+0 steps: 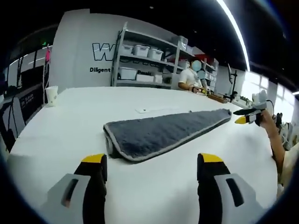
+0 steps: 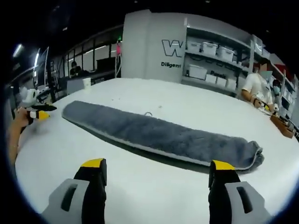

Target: Open the folded towel by lifting each exposed corner and separating the folded layers until the towel lies flat within the target outline without major curled edges

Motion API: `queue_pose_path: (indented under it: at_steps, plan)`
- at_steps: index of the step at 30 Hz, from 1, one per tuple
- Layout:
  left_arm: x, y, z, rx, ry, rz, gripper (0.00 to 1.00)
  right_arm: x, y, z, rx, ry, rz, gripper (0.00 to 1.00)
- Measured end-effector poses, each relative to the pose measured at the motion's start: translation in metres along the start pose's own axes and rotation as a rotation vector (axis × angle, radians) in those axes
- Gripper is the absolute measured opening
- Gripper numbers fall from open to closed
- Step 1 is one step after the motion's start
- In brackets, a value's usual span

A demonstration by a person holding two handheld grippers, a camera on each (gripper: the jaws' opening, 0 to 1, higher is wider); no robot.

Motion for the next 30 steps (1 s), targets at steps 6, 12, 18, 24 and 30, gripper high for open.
queue_pose_path:
  at_steps: [6, 12, 18, 24, 30]
  plan:
    - [-0.010, -0.011, -0.013, -0.047, 0.068, 0.011, 0.68, 0.001, -0.001, -0.001, 0.001, 0.018, -0.024, 0.89]
    - [-0.002, -0.008, -0.028, -0.010, 0.034, 0.133, 0.65, -0.001, 0.003, 0.003, 0.020, 0.029, -0.036, 0.89]
    - [-0.009, -0.009, -0.032, -0.013, 0.084, 0.160, 0.59, -0.003, 0.006, 0.006, 0.036, 0.042, -0.044, 0.90]
    - [-0.018, -0.013, -0.032, -0.011, 0.149, 0.198, 0.34, -0.003, 0.008, 0.007, 0.045, 0.048, -0.056, 0.89]
    - [-0.035, -0.014, -0.032, -0.025, 0.211, 0.188, 0.12, 0.001, 0.010, 0.010, 0.063, 0.051, -0.080, 0.89]
Point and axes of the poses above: the point that each gripper's makers call its tool centre point, and the gripper's own axes: z roughly backward along the fingers, x roughly to its right, y roughly out of its top, the point moved 2 cm from there along z, roughly backward along the fingers, and after that the axes turned 6 degrees about -y, right-handed, at the moved point
